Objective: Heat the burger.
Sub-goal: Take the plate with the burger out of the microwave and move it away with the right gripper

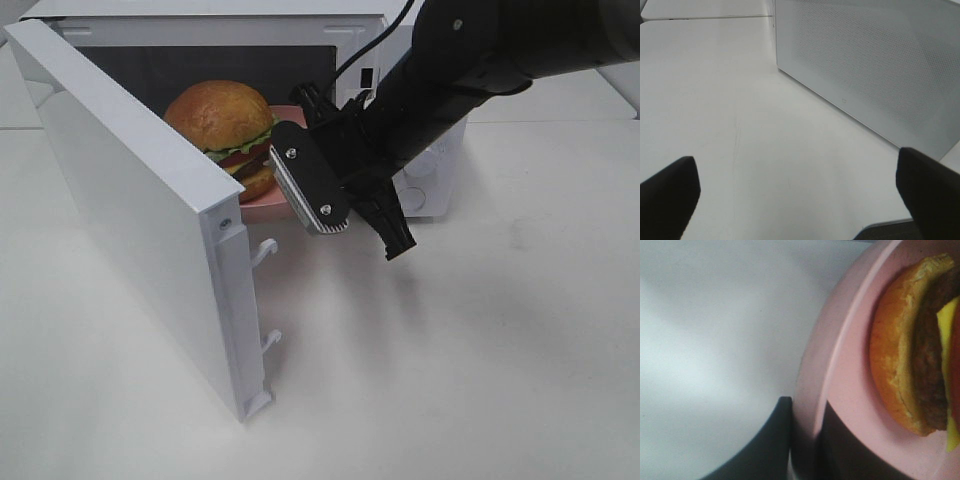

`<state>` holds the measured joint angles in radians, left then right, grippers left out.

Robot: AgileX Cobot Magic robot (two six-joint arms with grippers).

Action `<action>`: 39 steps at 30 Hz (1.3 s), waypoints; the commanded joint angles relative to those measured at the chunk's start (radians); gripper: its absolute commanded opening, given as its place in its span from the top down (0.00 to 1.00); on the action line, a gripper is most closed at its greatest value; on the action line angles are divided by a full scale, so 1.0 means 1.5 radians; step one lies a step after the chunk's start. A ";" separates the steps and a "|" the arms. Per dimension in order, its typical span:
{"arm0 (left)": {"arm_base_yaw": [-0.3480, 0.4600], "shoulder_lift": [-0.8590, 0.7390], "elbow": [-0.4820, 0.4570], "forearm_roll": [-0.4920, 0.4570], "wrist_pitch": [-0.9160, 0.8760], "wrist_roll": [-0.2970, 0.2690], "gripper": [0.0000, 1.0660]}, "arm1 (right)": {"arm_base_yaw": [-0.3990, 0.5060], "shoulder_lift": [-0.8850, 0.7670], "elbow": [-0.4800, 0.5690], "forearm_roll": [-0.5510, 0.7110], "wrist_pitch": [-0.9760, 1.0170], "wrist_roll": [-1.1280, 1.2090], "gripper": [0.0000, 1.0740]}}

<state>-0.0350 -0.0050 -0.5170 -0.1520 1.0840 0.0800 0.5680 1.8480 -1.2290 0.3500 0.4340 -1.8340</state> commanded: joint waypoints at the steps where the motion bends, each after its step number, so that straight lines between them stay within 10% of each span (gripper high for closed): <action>1: 0.000 -0.003 0.000 0.000 -0.009 -0.003 0.06 | -0.007 -0.038 0.017 0.008 -0.054 0.010 1.00; 39: 0.000 -0.003 0.000 0.000 -0.009 -0.003 0.06 | -0.007 -0.461 0.411 0.005 -0.097 0.065 1.00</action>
<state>-0.0350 -0.0050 -0.5170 -0.1520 1.0840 0.0800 0.5650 1.1830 -0.6080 0.3470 0.3460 -1.7450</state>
